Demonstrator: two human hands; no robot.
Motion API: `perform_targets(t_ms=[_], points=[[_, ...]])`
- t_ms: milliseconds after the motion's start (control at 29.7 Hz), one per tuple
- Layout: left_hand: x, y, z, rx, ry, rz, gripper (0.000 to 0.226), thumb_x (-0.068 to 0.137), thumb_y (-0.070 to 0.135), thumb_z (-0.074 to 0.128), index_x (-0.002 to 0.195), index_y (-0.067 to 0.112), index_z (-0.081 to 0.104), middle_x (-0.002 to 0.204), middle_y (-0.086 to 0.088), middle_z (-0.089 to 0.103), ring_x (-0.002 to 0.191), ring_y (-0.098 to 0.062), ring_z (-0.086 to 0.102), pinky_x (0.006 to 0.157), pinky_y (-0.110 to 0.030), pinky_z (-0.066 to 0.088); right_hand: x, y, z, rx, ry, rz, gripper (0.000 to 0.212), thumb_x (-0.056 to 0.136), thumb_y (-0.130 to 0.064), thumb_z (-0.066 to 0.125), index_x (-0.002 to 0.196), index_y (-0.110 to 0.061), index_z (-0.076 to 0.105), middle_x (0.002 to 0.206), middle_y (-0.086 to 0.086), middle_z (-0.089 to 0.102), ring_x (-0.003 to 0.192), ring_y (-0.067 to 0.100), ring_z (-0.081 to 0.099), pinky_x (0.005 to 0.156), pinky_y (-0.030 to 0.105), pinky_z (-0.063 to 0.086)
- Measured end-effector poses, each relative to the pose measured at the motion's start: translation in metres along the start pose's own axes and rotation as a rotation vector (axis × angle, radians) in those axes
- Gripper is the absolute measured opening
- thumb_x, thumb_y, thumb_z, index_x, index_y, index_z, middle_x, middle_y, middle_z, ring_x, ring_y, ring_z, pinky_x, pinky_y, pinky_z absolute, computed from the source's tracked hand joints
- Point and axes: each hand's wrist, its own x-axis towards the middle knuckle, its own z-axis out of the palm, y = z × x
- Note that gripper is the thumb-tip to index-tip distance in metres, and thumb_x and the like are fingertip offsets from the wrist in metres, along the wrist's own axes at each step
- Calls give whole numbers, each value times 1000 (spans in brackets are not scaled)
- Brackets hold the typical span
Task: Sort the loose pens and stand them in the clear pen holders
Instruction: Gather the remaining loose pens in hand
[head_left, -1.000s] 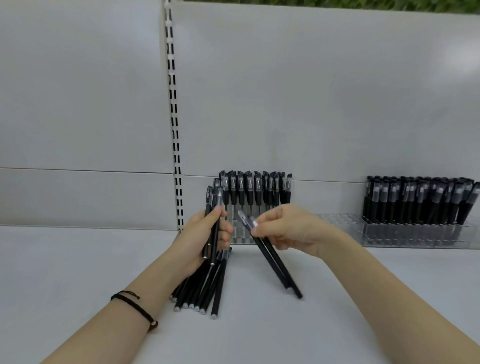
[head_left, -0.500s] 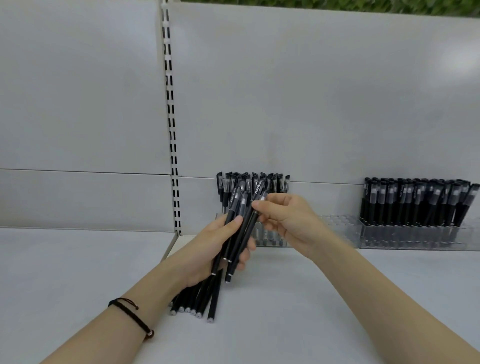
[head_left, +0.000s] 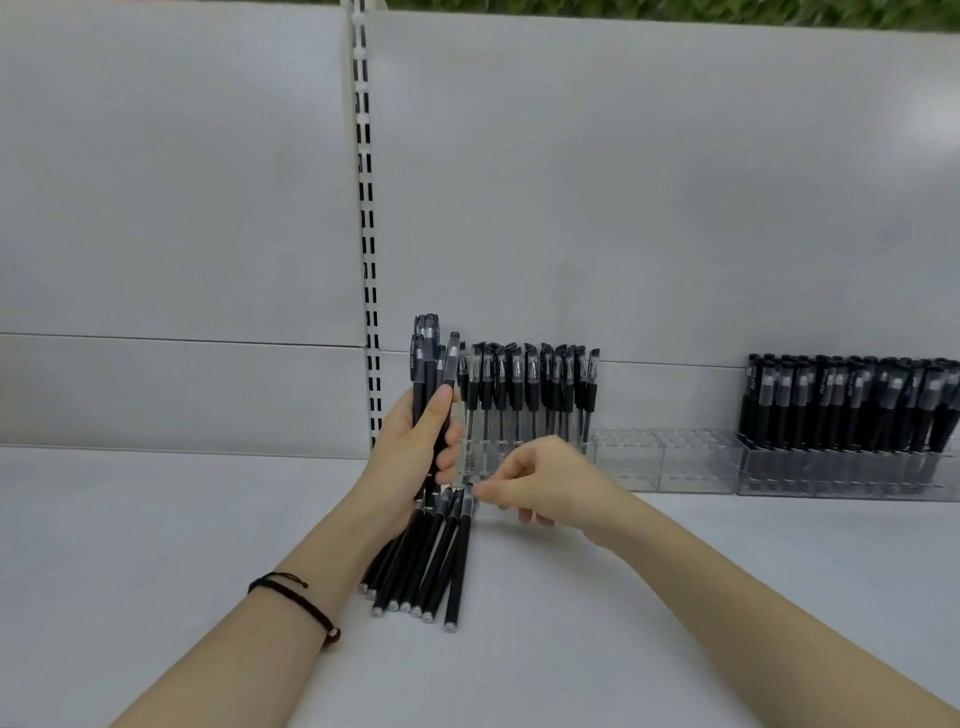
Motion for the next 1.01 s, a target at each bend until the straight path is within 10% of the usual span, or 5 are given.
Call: perform_targets(t_ms=[168, 672, 1009], points=[[1, -1, -1, 18, 45, 3, 19, 99, 31, 49, 100, 12, 49, 60, 3, 45, 45, -9, 36, 40, -20, 32, 11, -11, 20, -378, -63, 60, 47, 77, -50, 71, 60, -15, 46, 59, 1, 44, 59, 16, 41, 56, 27, 31], [2, -9, 1, -12, -86, -92, 18, 100, 27, 48, 102, 8, 48, 63, 2, 47, 48, -9, 38, 42, -20, 35, 17, 1, -13, -470, -142, 173, 18, 77, -12, 71, 78, -11, 54, 65, 6, 50, 54, 20, 46, 50, 27, 40], [-2, -8, 4, 6, -128, -243, 21, 97, 26, 54, 92, 6, 58, 73, -7, 69, 61, -18, 67, 53, -26, 54, 5, -13, -40, 607, -151, -157, 23, 90, -9, 64, 67, -13, 67, 52, -1, 55, 46, 9, 47, 41, 15, 38]])
